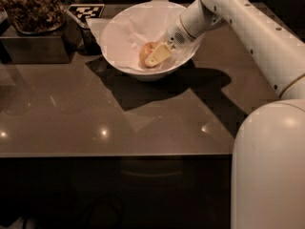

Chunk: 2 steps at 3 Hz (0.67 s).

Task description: Pick apple from white bowl

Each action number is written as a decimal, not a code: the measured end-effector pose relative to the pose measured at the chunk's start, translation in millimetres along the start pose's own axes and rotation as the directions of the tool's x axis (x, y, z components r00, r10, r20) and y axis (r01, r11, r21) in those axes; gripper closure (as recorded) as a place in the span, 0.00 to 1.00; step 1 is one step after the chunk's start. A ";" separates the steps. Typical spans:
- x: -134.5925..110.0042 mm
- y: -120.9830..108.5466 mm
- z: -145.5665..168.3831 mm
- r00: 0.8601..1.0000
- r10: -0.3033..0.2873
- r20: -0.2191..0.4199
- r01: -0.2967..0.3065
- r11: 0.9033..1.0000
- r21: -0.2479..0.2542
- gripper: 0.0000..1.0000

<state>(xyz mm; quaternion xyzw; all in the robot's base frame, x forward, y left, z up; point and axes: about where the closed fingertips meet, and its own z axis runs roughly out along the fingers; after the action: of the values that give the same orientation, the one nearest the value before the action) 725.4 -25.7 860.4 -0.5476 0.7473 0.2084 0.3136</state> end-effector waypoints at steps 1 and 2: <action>-2.5 -3.5 2.6 1.000 -0.003 0.019 0.003 1.000 -0.002 0.61; -13.0 -1.2 -14.0 0.996 -0.021 0.081 0.020 1.000 0.018 0.84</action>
Offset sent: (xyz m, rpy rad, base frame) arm -0.0075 -0.0124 0.0515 0.1365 -0.1213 -0.0048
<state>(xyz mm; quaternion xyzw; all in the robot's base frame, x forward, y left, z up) 725.9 -26.3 879.6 -0.5435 0.7301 0.2209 0.3504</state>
